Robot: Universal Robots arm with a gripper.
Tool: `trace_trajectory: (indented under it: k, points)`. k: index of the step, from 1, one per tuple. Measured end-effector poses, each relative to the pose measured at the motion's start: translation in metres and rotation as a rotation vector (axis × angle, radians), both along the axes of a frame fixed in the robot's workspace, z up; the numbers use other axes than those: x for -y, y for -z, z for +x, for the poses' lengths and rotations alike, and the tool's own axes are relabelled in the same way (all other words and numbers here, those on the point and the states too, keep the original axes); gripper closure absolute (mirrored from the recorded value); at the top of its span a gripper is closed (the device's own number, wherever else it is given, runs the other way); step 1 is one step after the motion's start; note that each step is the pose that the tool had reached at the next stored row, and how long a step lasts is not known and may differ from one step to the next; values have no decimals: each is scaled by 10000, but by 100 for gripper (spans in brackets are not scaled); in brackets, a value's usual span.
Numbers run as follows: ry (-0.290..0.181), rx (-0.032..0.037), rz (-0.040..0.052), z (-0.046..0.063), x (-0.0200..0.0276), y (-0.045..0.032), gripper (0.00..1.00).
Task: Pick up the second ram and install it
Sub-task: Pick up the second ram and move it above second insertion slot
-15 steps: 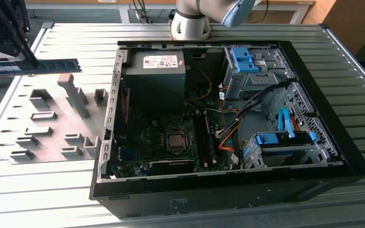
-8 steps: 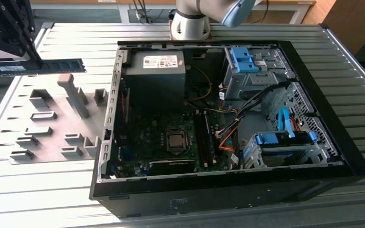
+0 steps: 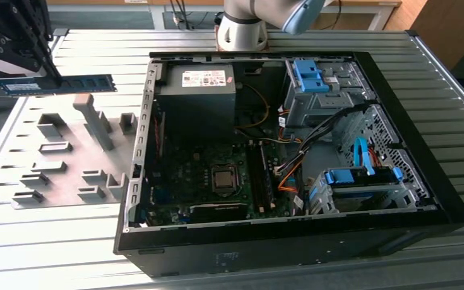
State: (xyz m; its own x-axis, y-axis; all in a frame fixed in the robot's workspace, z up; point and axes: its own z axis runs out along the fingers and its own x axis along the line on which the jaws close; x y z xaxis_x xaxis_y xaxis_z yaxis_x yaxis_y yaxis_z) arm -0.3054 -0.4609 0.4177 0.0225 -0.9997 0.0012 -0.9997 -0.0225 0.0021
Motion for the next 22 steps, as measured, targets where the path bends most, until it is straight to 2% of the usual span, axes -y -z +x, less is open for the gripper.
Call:
trace_trajectory:
  k: [6,12,22]
  points:
    - [0,0,0,59,0,0,86]
    - [-1,0,0,68,0,0,86]
    - [1,0,0,301,0,1,86]
